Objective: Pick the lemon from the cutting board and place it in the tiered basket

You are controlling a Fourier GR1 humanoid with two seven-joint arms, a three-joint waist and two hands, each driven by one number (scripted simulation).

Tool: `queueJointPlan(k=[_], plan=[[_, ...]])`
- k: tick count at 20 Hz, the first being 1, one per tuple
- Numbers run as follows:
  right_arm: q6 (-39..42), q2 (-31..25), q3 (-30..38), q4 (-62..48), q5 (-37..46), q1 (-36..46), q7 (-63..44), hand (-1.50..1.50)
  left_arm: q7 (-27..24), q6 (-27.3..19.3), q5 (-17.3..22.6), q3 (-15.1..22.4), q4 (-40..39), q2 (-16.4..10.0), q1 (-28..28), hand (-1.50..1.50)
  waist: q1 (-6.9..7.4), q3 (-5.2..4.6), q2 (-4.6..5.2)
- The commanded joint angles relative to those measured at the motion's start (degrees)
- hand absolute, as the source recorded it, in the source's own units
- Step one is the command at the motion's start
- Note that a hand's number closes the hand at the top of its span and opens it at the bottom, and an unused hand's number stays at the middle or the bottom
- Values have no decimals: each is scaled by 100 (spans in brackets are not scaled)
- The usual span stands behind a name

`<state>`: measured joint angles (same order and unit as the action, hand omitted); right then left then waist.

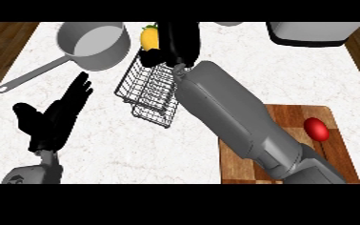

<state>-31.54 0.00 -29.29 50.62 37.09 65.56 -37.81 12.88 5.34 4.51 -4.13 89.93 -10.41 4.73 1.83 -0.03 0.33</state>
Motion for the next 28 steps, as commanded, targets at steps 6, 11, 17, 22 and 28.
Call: queueJointPlan(k=[6,11,17,22,28], plan=[[-827,0,-97,-471,-764,217,564,-150,-106,52,22,-60,-118,70,-43,0,-25,1,-2],[-1292,0,506,-410,-1459,371,801,-150,-29,73,25,-187,-116,-82,111,0,-36,2,12],[-1627,0,1201,258,-2204,164,1193,-150,13,115,-29,-92,181,-66,-218,0,-77,6,-11],[-2020,-143,1492,1192,-2193,-454,1210,-150,79,-83,-152,-68,289,44,-267,0,-222,7,-67],[-1797,-1078,2046,2161,-2315,-1237,1182,-150,-75,140,101,-358,1,-116,-217,0,-334,5,-83]])
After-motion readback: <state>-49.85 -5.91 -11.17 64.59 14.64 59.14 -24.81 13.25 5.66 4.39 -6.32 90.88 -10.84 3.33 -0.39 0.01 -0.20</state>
